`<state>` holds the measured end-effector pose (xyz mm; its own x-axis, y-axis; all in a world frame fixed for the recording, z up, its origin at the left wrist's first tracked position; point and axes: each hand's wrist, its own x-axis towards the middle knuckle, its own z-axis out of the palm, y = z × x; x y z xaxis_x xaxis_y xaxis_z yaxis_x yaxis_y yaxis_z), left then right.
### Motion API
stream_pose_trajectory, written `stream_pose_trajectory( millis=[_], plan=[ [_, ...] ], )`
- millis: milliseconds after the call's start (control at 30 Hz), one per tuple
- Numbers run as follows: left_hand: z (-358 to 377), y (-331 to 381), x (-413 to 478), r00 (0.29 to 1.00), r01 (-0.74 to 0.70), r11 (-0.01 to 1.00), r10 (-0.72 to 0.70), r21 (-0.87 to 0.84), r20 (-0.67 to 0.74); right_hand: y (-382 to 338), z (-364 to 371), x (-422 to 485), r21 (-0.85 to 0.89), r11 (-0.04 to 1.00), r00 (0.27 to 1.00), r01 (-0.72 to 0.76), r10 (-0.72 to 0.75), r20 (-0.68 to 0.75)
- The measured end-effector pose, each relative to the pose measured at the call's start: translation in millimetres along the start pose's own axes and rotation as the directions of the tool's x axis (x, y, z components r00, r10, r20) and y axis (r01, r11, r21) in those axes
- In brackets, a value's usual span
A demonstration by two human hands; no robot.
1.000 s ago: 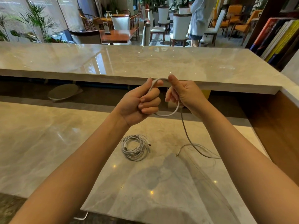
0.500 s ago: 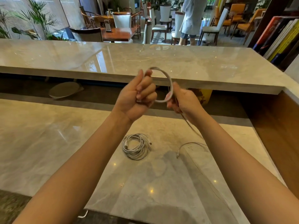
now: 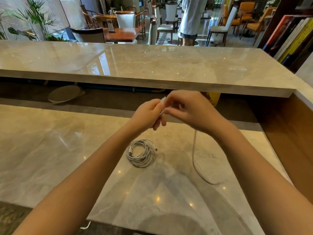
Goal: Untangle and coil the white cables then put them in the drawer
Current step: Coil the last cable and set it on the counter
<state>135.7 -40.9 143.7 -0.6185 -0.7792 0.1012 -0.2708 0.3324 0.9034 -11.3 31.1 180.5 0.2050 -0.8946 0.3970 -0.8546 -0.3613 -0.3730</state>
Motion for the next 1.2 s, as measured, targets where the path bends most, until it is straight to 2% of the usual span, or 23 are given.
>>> stream_pose_trajectory(
  millis=[67, 133, 233, 333, 367, 400, 467, 500, 567, 633, 667, 700, 733, 800, 867, 900, 967, 1067, 1133, 1200],
  plan=[
    [-8, 1, -3, 0.99, 0.077, 0.977, -0.051, -0.2, 0.129, 13, -8, 4, 0.045, 0.997, 0.998, -0.061, 0.062, -0.032],
    [-17, 2, -4, 0.95, 0.172, 0.899, -0.044, -0.403, 0.308, 29, -11, 7, 0.174, 0.976, 0.989, -0.132, 0.141, -0.045],
    [-24, 2, -4, 0.851, 0.293, 0.694, 0.124, -0.657, 0.511, 46, -3, 10, 0.319, 0.931, 0.979, -0.18, 0.202, -0.039],
    [-29, 1, -2, 0.781, 0.377, 0.386, 0.357, -0.842, 0.513, 57, 15, 3, 0.475, 0.85, 0.964, -0.228, 0.267, -0.015],
    [-32, 2, -1, 0.782, 0.392, 0.282, 0.4, -0.876, 0.479, 62, 21, -1, 0.516, 0.815, 0.954, -0.264, 0.298, 0.018],
    [-35, 2, 0, 0.806, 0.375, 0.201, 0.411, -0.905, 0.425, 65, 27, -6, 0.523, 0.794, 0.942, -0.309, 0.33, 0.057],
    [-42, 6, 2, 0.876, 0.272, 0.109, 0.383, -0.956, 0.293, 70, 40, -14, 0.444, 0.798, 0.911, -0.408, 0.388, 0.14],
    [-45, 9, 3, 0.911, 0.196, 0.106, 0.348, -0.975, 0.221, 71, 46, -18, 0.376, 0.812, 0.894, -0.447, 0.406, 0.188],
    [-46, 13, 5, 0.967, 0.021, 0.226, 0.243, -0.974, 0.077, 63, 56, -24, 0.241, 0.84, 0.857, -0.486, 0.403, 0.323],
    [-40, 13, 6, 0.989, -0.105, 0.491, 0.142, -0.865, -0.04, 49, 61, -24, 0.109, 0.897, 0.83, -0.427, 0.342, 0.439],
    [-34, 11, 7, 0.991, -0.133, 0.648, 0.1, -0.75, -0.089, 40, 61, -23, 0.047, 0.934, 0.837, -0.354, 0.294, 0.462],
    [-26, 8, 6, 0.989, -0.135, 0.784, 0.075, -0.606, -0.124, 32, 60, -21, -0.002, 0.964, 0.86, -0.265, 0.238, 0.452],
    [-18, 4, 5, 0.988, -0.122, 0.879, 0.065, -0.462, -0.138, 24, 56, -18, -0.04, 0.984, 0.894, -0.176, 0.177, 0.411],
    [-5, -6, 1, 0.99, -0.077, 0.975, 0.05, -0.209, -0.134, 12, 45, -14, -0.101, 0.994, 0.958, -0.035, 0.062, 0.281],
    [-1, -12, -2, 0.992, -0.041, 0.999, 0.043, 0.025, -0.119, 6, 32, -10, -0.126, 0.991, 0.989, 0.037, -0.018, 0.145],
    [-1, -13, -3, 0.995, -0.026, 0.996, 0.033, 0.082, -0.089, 6, 27, -7, -0.127, 0.99, 0.995, 0.058, -0.046, 0.093],
    [-2, -12, -5, 1.0, 0.014, 0.997, -0.015, 0.071, 0.015, 10, 18, 0, -0.113, 0.991, 0.997, 0.068, -0.065, 0.033],
    [-8, -8, -7, 0.972, 0.123, 0.979, -0.085, -0.163, 0.22, 23, 7, 10, -0.053, 0.998, 0.999, 0.043, -0.045, -0.03],
    [-13, -7, -7, 0.942, 0.218, 0.893, -0.087, -0.394, 0.325, 36, 6, 15, -0.011, 0.999, 0.997, 0.041, -0.042, -0.064],
    [-19, -8, -8, 0.919, 0.283, 0.776, -0.051, -0.563, 0.391, 46, 12, 16, -0.017, 0.999, 0.998, 0.037, -0.038, -0.04]
  ],
)
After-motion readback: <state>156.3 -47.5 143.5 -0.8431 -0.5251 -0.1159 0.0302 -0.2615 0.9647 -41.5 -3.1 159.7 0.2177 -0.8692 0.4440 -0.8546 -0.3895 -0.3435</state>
